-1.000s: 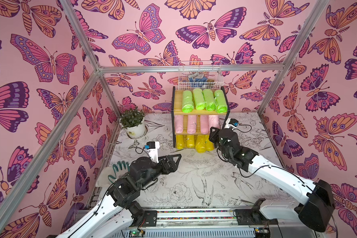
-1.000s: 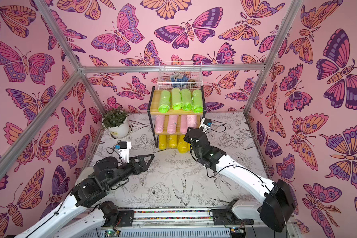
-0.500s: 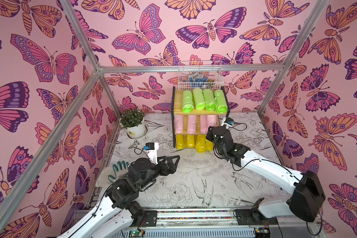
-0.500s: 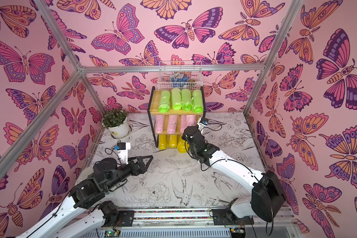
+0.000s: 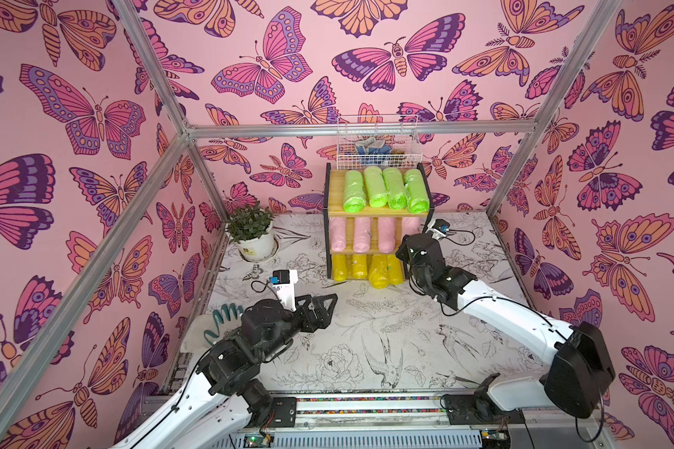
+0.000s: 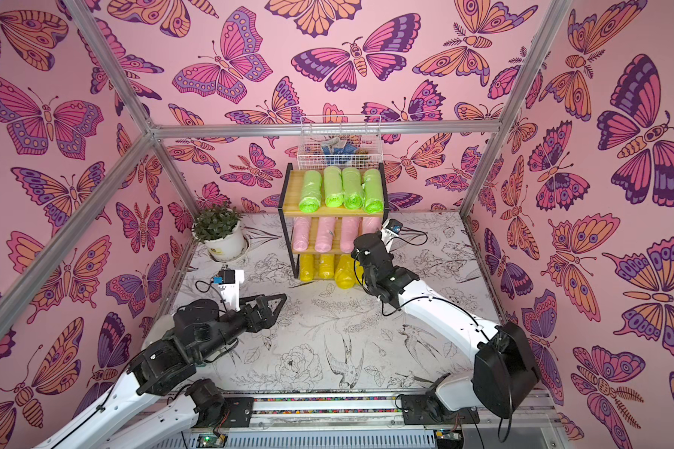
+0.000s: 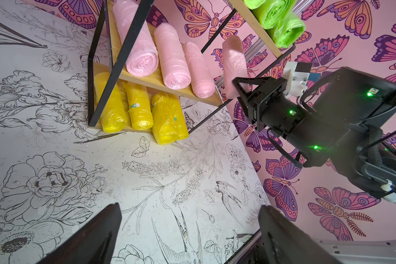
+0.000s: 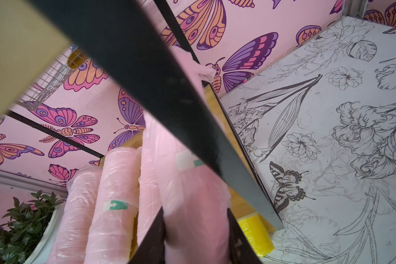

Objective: Sort the rolls of trash bags by color and place them on the shelf
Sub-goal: Place the roll of trash bags on the shelf.

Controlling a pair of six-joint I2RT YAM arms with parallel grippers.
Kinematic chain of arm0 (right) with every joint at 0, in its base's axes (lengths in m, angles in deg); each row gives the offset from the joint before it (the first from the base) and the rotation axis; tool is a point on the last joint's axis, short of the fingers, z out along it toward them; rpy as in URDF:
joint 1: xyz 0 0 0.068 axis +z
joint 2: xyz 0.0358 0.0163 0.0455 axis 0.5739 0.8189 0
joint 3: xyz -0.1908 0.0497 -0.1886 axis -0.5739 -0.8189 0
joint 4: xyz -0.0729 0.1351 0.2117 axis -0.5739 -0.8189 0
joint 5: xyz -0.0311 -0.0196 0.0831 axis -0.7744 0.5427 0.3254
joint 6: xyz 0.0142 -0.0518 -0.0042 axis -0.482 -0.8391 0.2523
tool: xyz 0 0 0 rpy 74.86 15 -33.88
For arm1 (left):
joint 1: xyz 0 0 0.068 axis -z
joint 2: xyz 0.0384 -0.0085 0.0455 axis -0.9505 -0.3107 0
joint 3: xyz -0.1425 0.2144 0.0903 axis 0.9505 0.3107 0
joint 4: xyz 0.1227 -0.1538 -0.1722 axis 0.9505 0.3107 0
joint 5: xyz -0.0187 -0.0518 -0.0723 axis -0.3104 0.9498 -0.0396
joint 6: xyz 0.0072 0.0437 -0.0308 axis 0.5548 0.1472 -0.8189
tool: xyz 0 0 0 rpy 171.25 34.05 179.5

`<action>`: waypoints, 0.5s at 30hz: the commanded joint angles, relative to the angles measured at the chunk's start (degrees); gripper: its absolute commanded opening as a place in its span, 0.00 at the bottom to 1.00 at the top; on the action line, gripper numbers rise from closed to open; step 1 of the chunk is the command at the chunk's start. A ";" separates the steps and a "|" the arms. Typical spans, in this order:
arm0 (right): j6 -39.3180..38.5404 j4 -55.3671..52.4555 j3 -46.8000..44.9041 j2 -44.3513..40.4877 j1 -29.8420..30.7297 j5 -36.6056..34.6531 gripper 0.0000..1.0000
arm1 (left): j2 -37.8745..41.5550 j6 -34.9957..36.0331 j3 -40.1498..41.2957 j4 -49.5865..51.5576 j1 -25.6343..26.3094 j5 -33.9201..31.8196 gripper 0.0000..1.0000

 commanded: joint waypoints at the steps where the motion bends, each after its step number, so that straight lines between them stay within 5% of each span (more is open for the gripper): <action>1: 0.47 0.13 2.14 1.19 -1.08 -0.11 0.16 | 0.72 1.19 0.32 1.13 0.00 -1.20 0.99; 15: -0.91 0.47 3.67 3.90 -2.44 4.72 0.59 | 0.45 1.36 0.63 1.54 0.00 -1.73 1.00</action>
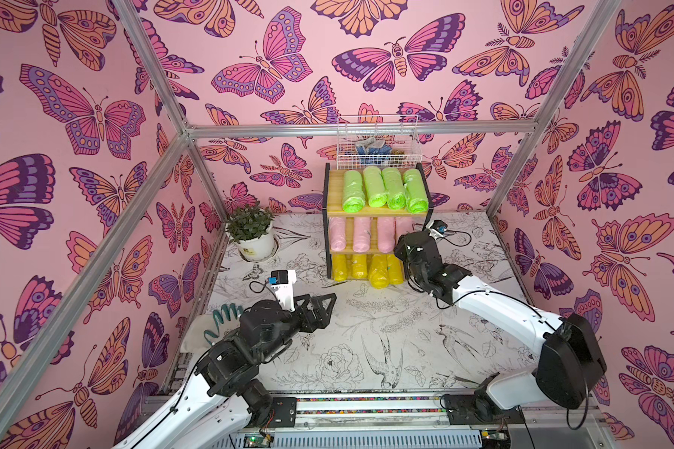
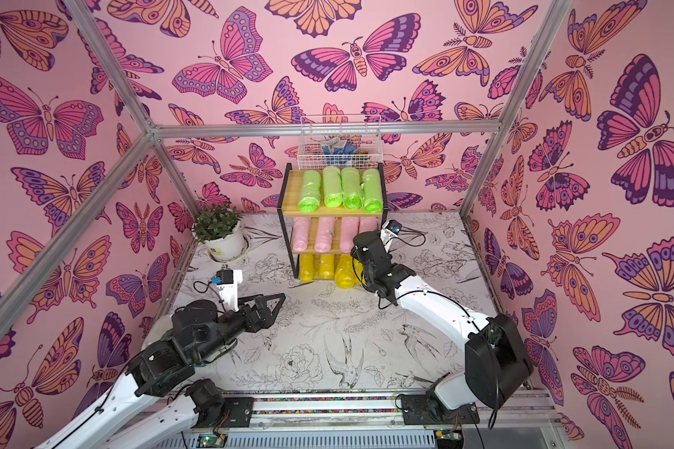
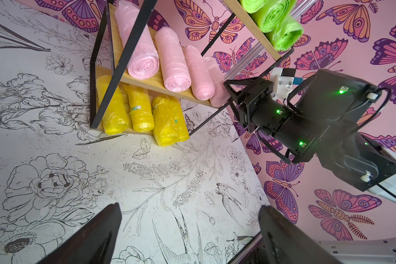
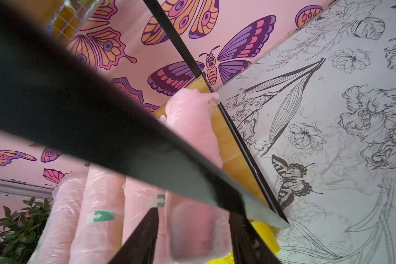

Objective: Sort the rolls of trash bags by color and place them on the shelf
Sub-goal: Place the roll of trash bags on the shelf, then reset both arms

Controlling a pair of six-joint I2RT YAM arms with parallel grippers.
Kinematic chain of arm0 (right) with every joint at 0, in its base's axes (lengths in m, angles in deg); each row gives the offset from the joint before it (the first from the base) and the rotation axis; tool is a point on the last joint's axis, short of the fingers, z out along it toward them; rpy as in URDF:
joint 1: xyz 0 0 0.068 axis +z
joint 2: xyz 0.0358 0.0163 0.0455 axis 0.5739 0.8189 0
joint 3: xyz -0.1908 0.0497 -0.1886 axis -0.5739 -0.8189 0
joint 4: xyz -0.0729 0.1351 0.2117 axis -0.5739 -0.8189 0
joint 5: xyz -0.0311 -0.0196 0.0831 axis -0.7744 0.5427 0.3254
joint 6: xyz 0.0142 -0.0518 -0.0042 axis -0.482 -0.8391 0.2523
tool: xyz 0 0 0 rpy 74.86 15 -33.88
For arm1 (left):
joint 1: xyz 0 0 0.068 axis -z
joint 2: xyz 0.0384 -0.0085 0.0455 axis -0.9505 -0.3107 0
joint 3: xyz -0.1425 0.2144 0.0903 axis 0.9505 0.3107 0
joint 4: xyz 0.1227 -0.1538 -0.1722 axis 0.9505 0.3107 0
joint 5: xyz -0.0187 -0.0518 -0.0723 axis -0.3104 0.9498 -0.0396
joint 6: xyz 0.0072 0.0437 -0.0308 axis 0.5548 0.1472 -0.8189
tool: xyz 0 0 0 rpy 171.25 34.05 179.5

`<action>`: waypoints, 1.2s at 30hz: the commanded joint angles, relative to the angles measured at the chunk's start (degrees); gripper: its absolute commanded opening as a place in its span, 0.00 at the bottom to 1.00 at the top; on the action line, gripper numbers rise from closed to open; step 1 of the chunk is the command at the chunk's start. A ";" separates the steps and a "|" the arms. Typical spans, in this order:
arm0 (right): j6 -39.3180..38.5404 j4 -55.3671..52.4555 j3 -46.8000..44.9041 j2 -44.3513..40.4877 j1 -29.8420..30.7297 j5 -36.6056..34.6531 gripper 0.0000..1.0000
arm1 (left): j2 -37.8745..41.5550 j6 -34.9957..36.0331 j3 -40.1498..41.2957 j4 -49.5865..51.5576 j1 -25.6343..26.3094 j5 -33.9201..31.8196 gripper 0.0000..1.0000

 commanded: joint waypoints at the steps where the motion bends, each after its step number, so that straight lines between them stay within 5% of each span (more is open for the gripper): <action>1: -4.79 -0.13 2.99 0.68 -1.04 1.73 0.62 | 0.19 1.39 0.64 1.39 0.00 -1.07 1.00; 10: -6.52 -7.43 2.94 -3.86 -1.29 2.43 0.75 | 0.19 3.86 0.13 1.65 0.00 -3.11 1.00; 27: -18.43 -15.54 -8.39 -25.59 -3.33 0.86 0.78 | 1.18 19.49 3.12 -5.00 -0.91 -17.05 1.00; 36: -38.16 -4.87 -19.08 -39.43 -5.73 -5.61 0.95 | -1.22 30.97 7.40 -16.24 -12.41 -16.43 1.00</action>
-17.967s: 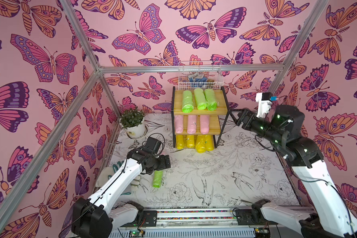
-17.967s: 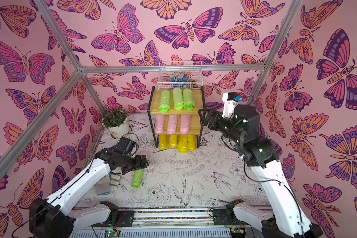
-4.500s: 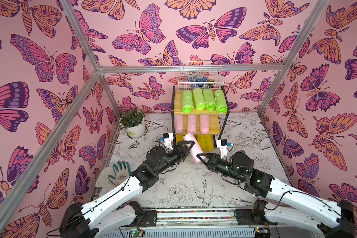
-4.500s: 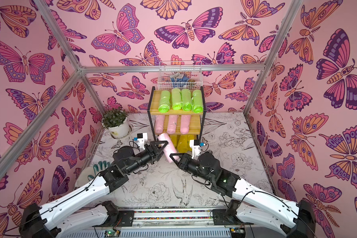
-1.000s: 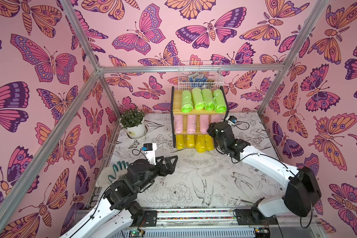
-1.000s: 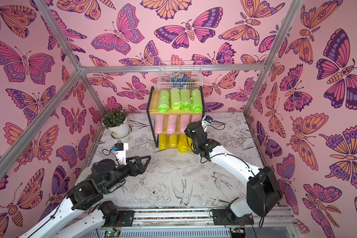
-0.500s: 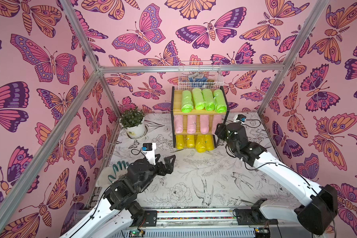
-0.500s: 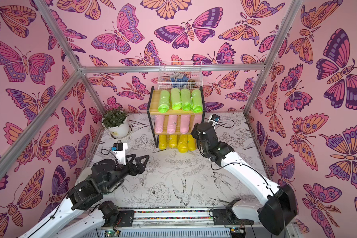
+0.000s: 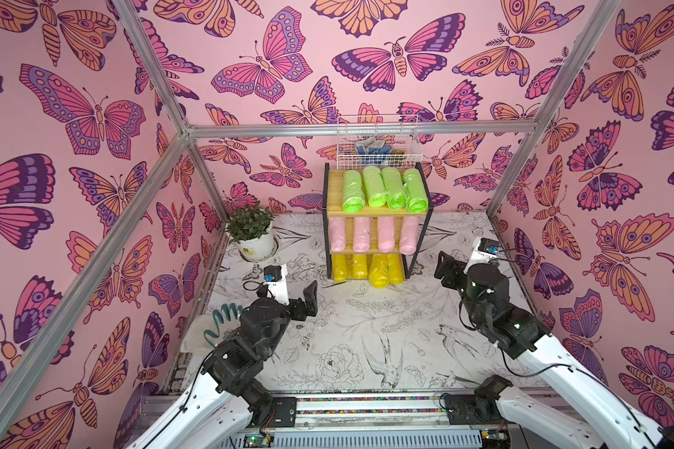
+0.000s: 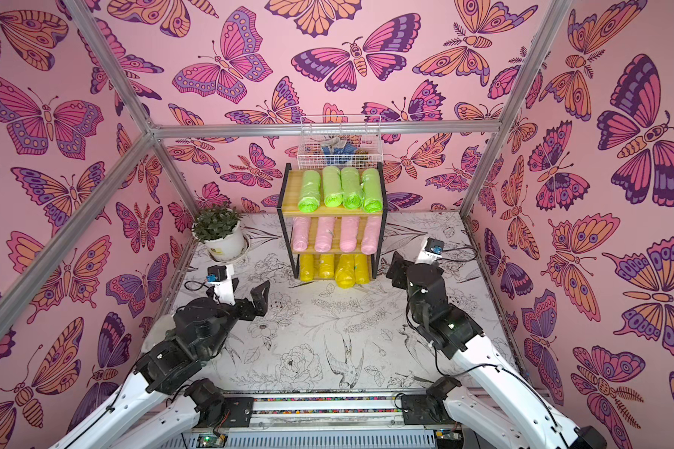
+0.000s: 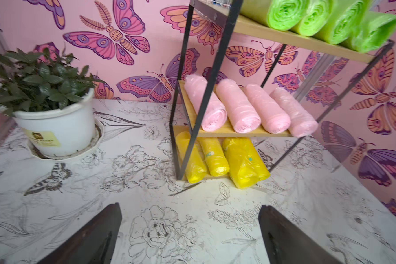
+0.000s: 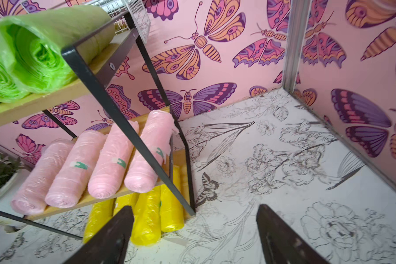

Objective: Sort the rolls of trash bags by color and place them on the shelf
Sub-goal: Reset both arms

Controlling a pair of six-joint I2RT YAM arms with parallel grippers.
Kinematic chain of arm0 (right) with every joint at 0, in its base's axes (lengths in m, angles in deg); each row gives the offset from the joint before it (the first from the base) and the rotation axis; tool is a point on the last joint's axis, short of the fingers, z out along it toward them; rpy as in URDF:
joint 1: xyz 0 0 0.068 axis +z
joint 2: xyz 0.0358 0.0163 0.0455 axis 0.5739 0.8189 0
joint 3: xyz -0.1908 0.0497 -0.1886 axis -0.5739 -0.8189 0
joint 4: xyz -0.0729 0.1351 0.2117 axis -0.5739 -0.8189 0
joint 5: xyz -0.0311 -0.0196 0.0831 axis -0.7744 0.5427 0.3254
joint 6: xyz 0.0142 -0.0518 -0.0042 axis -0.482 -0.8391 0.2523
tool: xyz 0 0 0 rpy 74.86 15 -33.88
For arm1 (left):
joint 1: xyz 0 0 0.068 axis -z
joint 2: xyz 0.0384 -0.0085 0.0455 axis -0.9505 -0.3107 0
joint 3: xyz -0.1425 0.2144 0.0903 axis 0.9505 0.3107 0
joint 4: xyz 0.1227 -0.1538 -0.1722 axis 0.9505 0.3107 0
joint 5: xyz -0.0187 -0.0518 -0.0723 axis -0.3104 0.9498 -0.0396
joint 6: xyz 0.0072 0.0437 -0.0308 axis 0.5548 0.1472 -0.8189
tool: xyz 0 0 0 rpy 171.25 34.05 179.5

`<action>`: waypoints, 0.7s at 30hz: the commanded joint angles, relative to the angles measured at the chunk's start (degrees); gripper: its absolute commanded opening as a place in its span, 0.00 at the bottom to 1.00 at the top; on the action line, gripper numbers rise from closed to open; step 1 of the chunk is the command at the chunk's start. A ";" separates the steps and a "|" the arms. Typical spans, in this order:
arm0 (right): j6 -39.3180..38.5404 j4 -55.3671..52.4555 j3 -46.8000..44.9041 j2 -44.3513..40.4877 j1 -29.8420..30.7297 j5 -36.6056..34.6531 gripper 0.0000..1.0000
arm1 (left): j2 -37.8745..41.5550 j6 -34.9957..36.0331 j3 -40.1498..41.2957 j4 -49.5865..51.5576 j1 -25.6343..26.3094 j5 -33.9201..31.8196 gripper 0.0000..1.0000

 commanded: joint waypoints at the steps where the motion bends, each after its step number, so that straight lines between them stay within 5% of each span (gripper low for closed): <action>1: -12.11 4.63 -2.00 -2.23 -1.91 -2.95 0.99 | -0.49 5.65 3.43 -8.68 -6.21 -0.07 1.00; 6: -21.50 7.52 -6.94 -2.49 -4.95 -4.63 0.99 | -2.67 6.30 6.11 -11.44 -17.48 -0.19 0.99; 11: -20.26 12.50 -12.38 -1.03 -12.36 -1.06 0.99 | -6.52 9.67 9.64 -16.01 -26.45 3.82 1.00; 21: -21.32 32.87 -20.39 12.66 -17.10 5.19 0.99 | -14.58 7.33 18.91 -34.10 -36.84 13.17 1.00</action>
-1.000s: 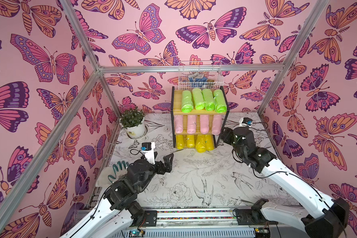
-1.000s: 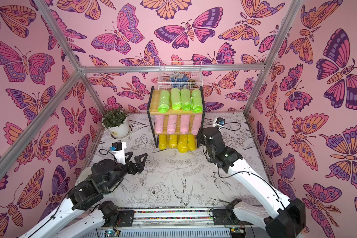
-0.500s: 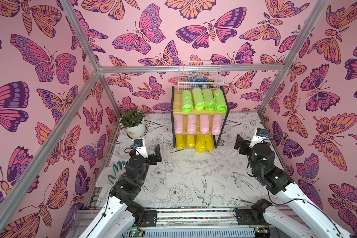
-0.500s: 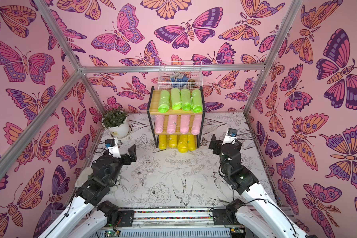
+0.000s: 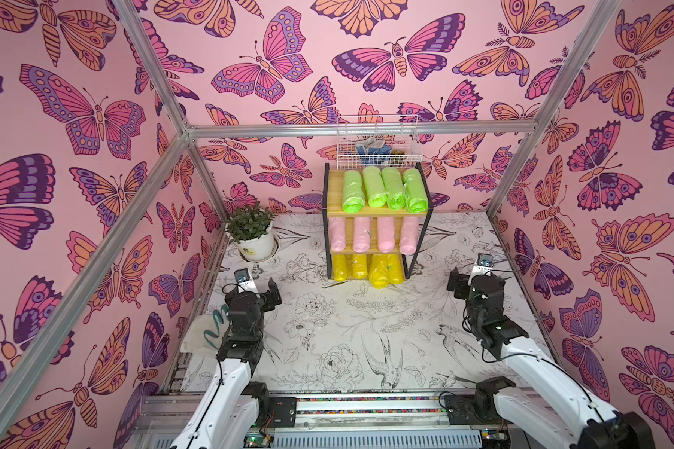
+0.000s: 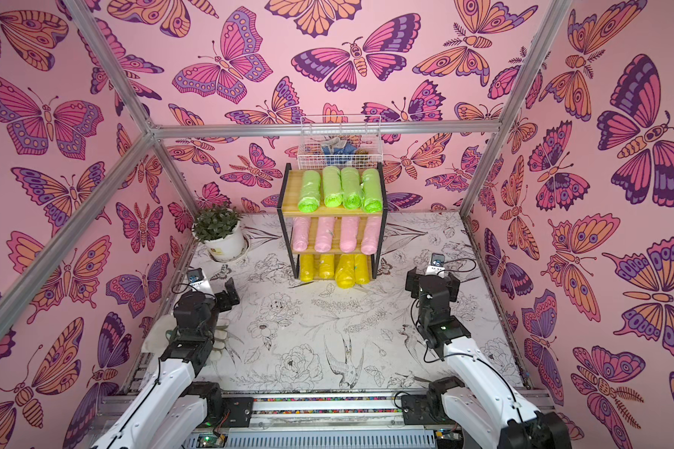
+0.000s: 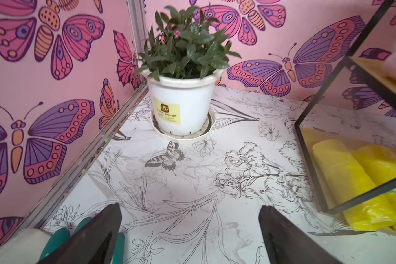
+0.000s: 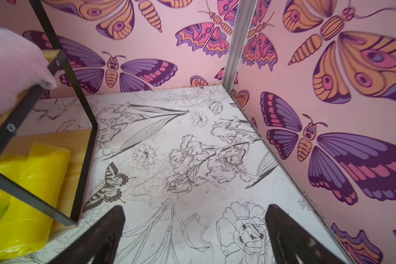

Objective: Sort the rolls of trash bags by color and place them on the shelf
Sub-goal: Reset both arms

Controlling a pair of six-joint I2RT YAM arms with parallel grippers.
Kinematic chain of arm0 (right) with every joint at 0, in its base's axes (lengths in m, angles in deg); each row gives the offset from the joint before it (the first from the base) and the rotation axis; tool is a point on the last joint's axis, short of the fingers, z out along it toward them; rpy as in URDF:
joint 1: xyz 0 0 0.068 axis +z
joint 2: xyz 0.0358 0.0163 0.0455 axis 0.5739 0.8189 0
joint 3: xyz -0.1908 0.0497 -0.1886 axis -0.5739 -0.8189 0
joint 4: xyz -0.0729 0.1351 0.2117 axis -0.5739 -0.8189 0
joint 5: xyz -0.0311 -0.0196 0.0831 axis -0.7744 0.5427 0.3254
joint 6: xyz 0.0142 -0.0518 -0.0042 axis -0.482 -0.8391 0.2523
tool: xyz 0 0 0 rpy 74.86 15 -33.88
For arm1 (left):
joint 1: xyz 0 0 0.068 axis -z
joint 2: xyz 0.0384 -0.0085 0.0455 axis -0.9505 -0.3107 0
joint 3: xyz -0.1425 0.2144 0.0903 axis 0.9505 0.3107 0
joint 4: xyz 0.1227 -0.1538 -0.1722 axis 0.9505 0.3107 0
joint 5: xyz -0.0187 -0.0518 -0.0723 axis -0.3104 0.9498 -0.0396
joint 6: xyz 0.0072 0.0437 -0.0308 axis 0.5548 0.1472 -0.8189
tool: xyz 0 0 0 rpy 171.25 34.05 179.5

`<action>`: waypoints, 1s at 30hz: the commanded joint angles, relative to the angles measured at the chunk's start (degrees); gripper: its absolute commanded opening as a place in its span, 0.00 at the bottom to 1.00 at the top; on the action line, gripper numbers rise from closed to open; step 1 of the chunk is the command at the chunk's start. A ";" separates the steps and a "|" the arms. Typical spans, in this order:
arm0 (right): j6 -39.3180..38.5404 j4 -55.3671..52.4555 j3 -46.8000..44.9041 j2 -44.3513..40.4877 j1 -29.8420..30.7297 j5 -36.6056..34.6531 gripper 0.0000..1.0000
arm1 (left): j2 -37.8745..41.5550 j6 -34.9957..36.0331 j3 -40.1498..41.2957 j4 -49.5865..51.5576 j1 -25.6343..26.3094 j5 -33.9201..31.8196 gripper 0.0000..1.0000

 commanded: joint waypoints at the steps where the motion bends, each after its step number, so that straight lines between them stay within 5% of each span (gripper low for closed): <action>1: -3.05 10.79 -1.52 5.24 -0.50 0.47 0.99 | -3.57 -1.44 0.56 -8.30 -1.79 4.28 0.99; 18: -5.09 50.14 -8.74 33.45 -7.82 6.99 0.99 | -23.83 -0.33 -0.81 -22.60 -4.27 3.77 1.00; 25: -4.11 41.25 -5.59 31.67 -8.06 7.10 0.99 | -34.68 0.78 -0.76 -32.73 -5.08 4.31 1.00; 30: -2.92 36.65 -4.10 30.82 -9.64 9.66 0.99 | -36.15 3.33 -5.08 -28.13 -4.69 9.18 1.00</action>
